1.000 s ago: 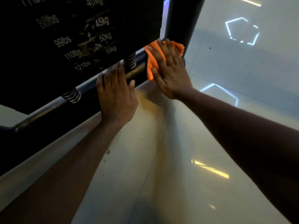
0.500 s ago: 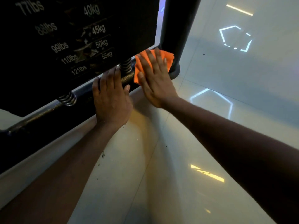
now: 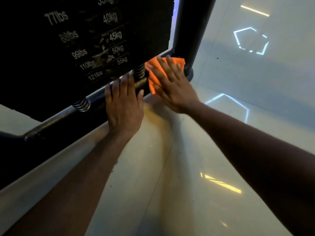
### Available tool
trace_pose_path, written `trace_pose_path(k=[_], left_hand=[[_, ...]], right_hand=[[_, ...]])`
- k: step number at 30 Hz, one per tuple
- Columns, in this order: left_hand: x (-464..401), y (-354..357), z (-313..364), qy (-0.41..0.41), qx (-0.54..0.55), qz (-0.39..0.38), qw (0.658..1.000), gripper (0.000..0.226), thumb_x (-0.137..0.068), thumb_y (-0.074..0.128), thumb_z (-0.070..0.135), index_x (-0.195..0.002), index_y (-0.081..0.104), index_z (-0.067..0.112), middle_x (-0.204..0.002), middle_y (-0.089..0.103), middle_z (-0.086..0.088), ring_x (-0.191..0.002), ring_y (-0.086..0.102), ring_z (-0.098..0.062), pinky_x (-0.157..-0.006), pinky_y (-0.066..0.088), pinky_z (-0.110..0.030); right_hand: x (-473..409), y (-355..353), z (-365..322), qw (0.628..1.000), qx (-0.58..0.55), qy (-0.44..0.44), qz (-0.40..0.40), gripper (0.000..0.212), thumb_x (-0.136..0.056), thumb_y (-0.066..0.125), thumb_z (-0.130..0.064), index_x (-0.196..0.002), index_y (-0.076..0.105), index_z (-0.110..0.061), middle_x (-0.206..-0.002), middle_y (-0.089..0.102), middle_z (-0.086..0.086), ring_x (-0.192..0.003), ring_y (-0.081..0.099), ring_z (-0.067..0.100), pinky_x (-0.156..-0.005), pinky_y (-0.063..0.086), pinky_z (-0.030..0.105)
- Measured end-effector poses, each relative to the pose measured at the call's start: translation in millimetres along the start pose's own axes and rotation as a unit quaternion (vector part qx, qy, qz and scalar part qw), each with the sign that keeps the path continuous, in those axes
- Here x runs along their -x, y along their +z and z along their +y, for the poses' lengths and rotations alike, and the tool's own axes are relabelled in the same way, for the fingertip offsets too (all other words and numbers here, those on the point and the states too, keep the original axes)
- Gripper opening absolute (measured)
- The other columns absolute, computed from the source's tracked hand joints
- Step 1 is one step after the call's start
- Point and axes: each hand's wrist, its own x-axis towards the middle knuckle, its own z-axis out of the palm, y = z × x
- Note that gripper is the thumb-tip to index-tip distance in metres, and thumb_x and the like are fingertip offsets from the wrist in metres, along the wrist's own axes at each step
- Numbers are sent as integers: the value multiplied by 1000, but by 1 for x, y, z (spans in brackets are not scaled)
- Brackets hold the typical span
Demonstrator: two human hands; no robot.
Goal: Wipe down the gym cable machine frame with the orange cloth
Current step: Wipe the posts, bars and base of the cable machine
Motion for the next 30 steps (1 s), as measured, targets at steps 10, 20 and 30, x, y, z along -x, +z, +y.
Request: trace_pose_path(k=[10,20,30], left_hand=[[3,0,-7,10,0,-12,1000,64,-113,36,36,-170,18,13,-174,30,-7,-160,27,-31,-129,21,-56],[3,1,-8,14,1,-12,1000,62,-113,31,37,-170,20,14,-173,32,-6,-158,31,-30,-127,20,-54],[3,1,-10,11,17,-14,1000,61,-114,33,37,-170,23,14,-172,35,-6,-158,32,-29,-128,21,-54]], right_hand=[[-2,-4,-13,1000,-19,7,-13,65,-118,30,-52,-175,13,-27,-183,0,5,-167,-13,29,-135,-8,55],[1,1,-34,999,-38,34,-4,63,-118,32,-48,-174,14,-24,-183,5,4,-168,-11,26,-134,-11,48],[-6,1,-35,992,-54,108,28,65,-116,29,-53,-174,17,-26,-183,6,4,-168,-7,28,-135,-2,54]])
